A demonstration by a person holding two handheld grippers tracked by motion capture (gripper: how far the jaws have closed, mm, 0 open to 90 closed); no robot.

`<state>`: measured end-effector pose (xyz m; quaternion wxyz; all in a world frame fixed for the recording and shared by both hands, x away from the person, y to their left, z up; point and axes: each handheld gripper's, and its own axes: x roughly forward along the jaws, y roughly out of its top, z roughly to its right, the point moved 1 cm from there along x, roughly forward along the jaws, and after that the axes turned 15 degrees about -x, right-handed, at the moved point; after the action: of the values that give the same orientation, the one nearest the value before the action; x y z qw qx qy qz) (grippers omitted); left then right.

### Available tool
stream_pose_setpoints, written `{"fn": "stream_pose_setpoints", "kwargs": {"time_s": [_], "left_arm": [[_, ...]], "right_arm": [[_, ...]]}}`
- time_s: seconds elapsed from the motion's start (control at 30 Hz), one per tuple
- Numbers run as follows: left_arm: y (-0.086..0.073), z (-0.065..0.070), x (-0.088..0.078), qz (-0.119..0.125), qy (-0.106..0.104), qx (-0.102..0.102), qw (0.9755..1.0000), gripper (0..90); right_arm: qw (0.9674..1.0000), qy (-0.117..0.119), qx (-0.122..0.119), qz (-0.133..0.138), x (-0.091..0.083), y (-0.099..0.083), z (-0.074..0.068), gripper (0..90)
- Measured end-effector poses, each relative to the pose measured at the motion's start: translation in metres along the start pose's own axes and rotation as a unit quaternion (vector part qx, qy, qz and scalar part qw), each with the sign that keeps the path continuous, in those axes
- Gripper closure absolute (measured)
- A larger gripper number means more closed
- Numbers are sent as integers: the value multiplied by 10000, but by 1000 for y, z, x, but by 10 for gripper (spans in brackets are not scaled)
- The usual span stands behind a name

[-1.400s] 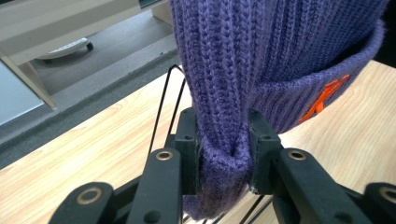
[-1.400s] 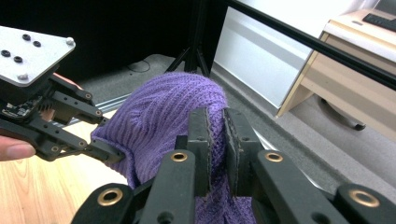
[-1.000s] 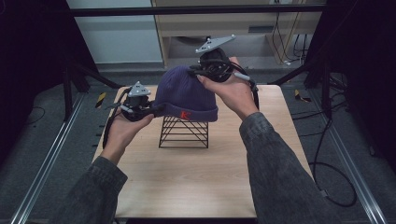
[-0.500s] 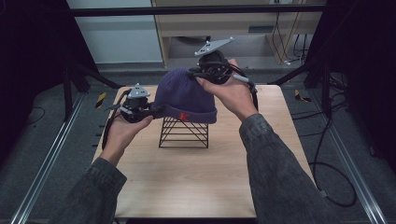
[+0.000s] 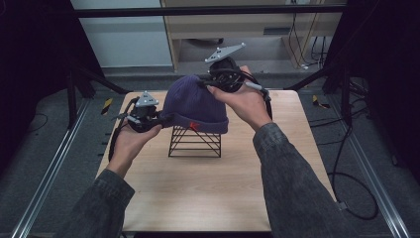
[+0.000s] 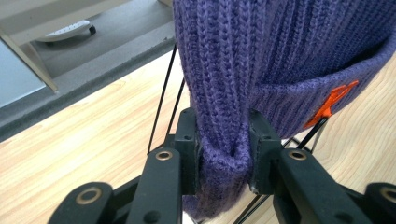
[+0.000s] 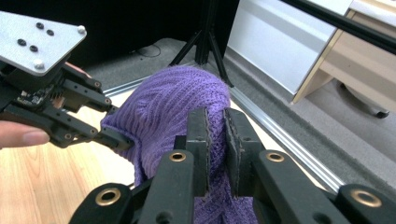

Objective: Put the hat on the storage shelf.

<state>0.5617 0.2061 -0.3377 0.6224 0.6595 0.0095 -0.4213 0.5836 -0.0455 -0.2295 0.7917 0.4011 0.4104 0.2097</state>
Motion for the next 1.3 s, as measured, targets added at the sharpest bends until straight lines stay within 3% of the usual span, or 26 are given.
{"fn": "stream_pose_setpoints", "kwargs": {"time_s": [0.3,0.63,0.93,1.3], "left_arm": [[-18,-8,12,-152,-5,-52,9999,691],[-43,-16,27,-355,-221,-208,9989,666],[-61,-20,37,-482,-287,-304,9980,634],[-71,-23,32,-347,-314,-514,9976,569]], "right_arm": [[9997,155,39,-191,16,-16,-7,808],[9987,337,48,-371,32,-28,-22,808],[9972,430,93,-600,46,-43,-30,811],[9963,541,17,-662,56,-39,-41,813]]}}
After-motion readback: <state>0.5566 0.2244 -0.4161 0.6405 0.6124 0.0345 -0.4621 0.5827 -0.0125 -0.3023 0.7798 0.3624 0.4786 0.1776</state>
